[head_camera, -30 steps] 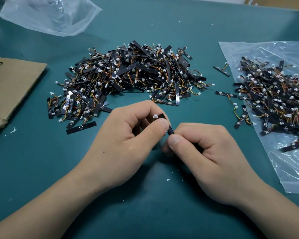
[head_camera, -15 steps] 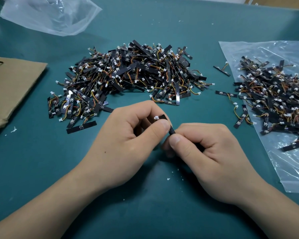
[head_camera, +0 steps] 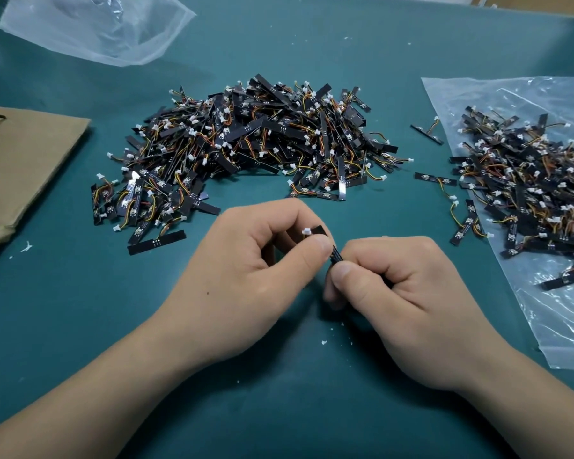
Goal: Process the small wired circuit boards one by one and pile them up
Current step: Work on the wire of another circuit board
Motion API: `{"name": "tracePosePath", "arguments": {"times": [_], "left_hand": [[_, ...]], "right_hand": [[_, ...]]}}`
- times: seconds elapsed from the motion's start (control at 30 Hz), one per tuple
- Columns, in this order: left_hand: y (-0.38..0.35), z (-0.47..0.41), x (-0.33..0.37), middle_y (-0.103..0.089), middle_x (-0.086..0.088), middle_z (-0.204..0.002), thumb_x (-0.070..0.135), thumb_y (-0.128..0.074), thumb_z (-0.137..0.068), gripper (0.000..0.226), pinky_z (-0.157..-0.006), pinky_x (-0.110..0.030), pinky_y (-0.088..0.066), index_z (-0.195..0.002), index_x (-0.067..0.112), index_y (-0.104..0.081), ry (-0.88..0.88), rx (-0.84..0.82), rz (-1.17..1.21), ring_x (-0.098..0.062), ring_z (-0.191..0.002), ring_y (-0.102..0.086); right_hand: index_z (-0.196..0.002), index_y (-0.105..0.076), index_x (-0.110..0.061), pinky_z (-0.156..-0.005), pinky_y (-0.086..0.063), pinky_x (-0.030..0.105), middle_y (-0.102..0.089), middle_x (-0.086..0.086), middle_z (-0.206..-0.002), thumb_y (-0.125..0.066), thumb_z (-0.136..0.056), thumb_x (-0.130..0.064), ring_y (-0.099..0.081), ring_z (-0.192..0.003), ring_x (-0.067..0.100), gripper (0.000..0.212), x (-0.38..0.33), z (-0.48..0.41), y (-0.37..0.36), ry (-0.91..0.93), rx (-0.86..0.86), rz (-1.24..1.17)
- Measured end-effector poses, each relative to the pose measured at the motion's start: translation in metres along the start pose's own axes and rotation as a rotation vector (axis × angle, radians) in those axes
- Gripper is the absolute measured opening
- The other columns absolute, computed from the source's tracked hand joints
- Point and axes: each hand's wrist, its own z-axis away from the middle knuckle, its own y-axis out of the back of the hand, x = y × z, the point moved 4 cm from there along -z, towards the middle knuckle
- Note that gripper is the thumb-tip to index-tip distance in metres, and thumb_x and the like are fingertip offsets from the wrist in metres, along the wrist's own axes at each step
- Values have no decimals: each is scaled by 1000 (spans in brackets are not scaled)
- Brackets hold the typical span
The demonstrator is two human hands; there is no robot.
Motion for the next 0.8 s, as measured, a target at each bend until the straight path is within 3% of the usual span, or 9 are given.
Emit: {"name": "tracePosePath", "arguments": {"times": [0.1, 0.27, 0.43, 0.53, 0.6, 0.67, 0.73, 0.8], "left_hand": [[2, 0, 0, -60, -13, -66, 21, -63, -90, 17, -56, -44, -40, -77, 13, -68, 2, 33, 42, -38, -62, -51], [0, 1, -1, -59, -8, -66, 26, -63, -91, 17, -55, -46, -41, -78, 17, -69, -8, -6, 14, -39, -62, -50], [5, 0, -2, -56, -19, -66, 21, -62, -89, 19, -57, -48, -38, -72, 11, -63, -23, 33, 111, -43, -63, -49], [5, 1, -5, -52, -21, -64, 22, -62, -87, 22, -55, -44, -36, -69, 10, -59, -9, 7, 92, -40, -61, -44], [2, 2, -6, -55, -16, -64, 33, -58, -87, 25, -55, -42, -39, -74, 13, -62, -8, -42, 63, -36, -61, -48], [1, 2, -5, -63, -8, -72, 38, -53, -91, 28, -61, -38, -47, -88, 17, -70, -22, -45, 113, -30, -67, -56], [4, 1, -5, -70, -4, -90, 41, -49, -94, 36, -69, -27, -48, -114, 20, -70, -33, 8, 182, -22, -78, -62], [8, 0, -6, -71, 2, -104, 40, -49, -94, 40, -75, -18, -46, -126, 21, -65, -32, 85, 185, -13, -89, -64]], "right_hand": [[-66, -64, -17, -53, -34, 18, -49, -8, -55, -49, -95, -34, -48, -54, 10, 36, -2, 0, -1, 22, -10, -8], [-61, -61, -7, -50, -36, 28, -49, 5, -54, -49, -92, -33, -45, -51, 16, 43, 1, 1, 0, 31, -10, -55], [-71, -72, -21, -59, -46, 37, -62, -3, -62, -46, -98, -38, -59, -61, 17, 40, -2, 1, -2, 63, -41, -4], [-65, -66, -18, -62, -46, 39, -59, -5, -59, -45, -95, -35, -59, -60, 16, 41, -2, 1, -3, 98, -63, 56], [-61, -59, -9, -58, -43, 42, -52, 2, -54, -45, -92, -34, -51, -55, 19, 43, 1, 2, -4, 96, -85, 84], [-61, -57, -10, -53, -41, 36, -48, 3, -54, -46, -93, -32, -47, -51, 18, 40, 2, 3, -2, 97, -21, 32], [-80, -67, -20, -53, -39, 24, -54, -2, -63, -47, -102, -26, -47, -53, 12, 31, 4, 4, 7, 88, 198, -124], [-118, -68, -28, -56, -41, 20, -64, -2, -81, -42, -109, -25, -50, -54, 15, 27, 9, 2, 13, 34, 358, -294]]}}
